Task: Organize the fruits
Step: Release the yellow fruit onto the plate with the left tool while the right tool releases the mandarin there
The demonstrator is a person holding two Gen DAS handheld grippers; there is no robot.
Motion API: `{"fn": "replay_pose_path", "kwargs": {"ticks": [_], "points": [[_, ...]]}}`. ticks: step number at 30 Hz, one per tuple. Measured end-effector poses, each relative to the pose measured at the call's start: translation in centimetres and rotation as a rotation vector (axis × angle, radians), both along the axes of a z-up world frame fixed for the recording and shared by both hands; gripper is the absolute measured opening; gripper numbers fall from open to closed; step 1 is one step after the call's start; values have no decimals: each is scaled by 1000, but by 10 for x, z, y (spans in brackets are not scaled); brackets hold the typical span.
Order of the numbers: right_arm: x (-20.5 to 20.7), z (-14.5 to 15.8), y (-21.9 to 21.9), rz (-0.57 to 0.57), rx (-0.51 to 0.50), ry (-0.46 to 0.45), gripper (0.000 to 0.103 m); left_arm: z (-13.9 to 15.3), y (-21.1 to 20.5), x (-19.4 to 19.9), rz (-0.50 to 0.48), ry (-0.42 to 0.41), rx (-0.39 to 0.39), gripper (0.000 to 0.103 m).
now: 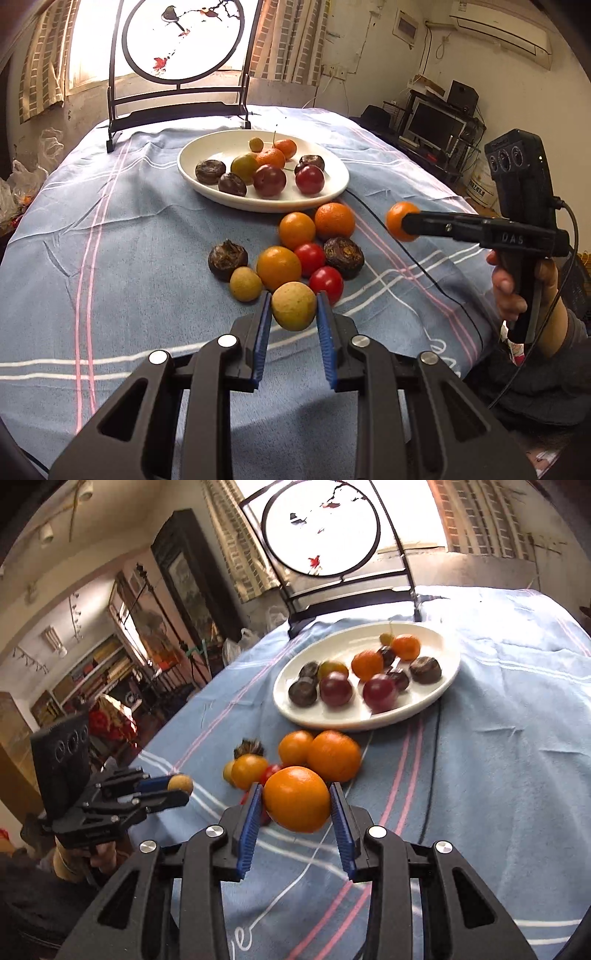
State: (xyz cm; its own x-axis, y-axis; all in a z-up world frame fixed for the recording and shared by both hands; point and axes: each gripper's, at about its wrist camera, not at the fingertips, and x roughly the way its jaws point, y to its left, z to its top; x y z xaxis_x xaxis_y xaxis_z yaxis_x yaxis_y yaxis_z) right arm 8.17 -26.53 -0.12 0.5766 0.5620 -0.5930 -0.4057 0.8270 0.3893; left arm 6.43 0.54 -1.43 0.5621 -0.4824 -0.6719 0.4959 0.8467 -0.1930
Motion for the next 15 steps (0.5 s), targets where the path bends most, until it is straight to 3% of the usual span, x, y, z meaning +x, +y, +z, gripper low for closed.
{"fn": "replay_pose_path", "kwargs": {"ticks": [7,15], "points": [[70,35,-17,-133,19,-64,37,20,-23,74,-15,28,-29,23],[156,18,-4,-239,-57,-35,38,36,-56,177,51,33,-20,24]]}}
